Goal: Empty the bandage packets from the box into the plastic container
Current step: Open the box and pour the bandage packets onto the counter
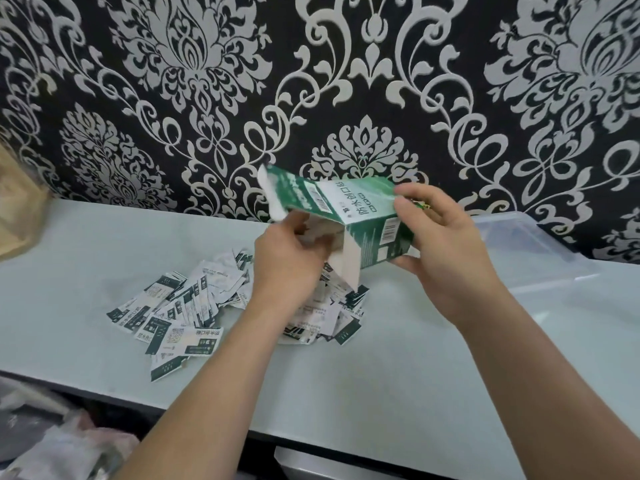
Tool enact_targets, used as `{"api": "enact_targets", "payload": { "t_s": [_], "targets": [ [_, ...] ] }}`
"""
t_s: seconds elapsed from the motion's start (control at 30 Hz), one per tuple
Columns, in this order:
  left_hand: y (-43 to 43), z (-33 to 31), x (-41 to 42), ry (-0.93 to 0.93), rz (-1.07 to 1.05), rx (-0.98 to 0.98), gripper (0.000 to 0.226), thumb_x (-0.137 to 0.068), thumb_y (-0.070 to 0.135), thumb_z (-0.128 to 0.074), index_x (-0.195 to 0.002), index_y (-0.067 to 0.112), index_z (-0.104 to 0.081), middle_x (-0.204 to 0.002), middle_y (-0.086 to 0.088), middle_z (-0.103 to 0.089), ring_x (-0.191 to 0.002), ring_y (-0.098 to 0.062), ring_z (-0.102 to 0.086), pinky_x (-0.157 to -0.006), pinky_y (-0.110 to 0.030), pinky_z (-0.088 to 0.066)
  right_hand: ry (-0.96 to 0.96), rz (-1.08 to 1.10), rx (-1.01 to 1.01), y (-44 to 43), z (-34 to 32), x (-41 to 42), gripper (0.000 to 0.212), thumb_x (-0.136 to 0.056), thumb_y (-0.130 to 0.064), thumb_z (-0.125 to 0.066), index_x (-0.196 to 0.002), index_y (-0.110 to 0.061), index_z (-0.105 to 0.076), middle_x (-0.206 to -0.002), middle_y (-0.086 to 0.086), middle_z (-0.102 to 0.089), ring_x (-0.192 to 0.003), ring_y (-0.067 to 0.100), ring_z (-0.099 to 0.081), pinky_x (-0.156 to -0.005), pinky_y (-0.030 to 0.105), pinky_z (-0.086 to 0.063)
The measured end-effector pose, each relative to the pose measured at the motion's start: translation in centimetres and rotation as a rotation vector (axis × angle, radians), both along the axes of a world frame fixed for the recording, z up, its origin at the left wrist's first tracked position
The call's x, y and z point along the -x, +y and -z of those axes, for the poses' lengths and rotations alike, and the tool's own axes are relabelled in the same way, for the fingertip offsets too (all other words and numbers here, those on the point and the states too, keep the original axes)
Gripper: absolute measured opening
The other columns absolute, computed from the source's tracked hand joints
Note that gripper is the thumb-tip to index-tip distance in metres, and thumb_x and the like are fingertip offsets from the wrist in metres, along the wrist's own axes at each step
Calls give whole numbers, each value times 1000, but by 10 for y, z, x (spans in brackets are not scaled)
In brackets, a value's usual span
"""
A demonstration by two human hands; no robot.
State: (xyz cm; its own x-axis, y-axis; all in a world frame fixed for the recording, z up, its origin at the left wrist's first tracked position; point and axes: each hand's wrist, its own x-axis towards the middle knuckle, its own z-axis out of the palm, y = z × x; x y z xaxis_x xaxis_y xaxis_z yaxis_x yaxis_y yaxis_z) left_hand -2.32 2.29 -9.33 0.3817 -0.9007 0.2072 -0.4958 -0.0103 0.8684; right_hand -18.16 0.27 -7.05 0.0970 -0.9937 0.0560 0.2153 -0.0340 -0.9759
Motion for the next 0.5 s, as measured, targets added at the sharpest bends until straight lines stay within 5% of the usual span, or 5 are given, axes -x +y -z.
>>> {"api": "enact_targets", "payload": {
  "t_s": [0.27, 0.5],
  "targets": [
    [6, 7, -26, -129, 94, -107, 20, -84, 12, -66, -94, 29, -67, -85, 18, -62, -76, 9, -53, -60, -13, -40, 83, 145, 36, -8, -1, 10, 26, -91, -13, -64, -116, -18, -67, -90, 0, -77, -76, 9, -72, -75, 31, -58],
    [9, 15, -20, -95, 159, -138, 26, -85, 22, -67, -107, 34, -60, -94, 21, -62, -87, -2, -62, -70, -16, -44, 221, 243, 158, -2, -9, 8, 28, -91, -19, -64, -118, -19, -68, -83, -7, -76, -70, 4, -71, -45, 11, -44]
  ]
}}
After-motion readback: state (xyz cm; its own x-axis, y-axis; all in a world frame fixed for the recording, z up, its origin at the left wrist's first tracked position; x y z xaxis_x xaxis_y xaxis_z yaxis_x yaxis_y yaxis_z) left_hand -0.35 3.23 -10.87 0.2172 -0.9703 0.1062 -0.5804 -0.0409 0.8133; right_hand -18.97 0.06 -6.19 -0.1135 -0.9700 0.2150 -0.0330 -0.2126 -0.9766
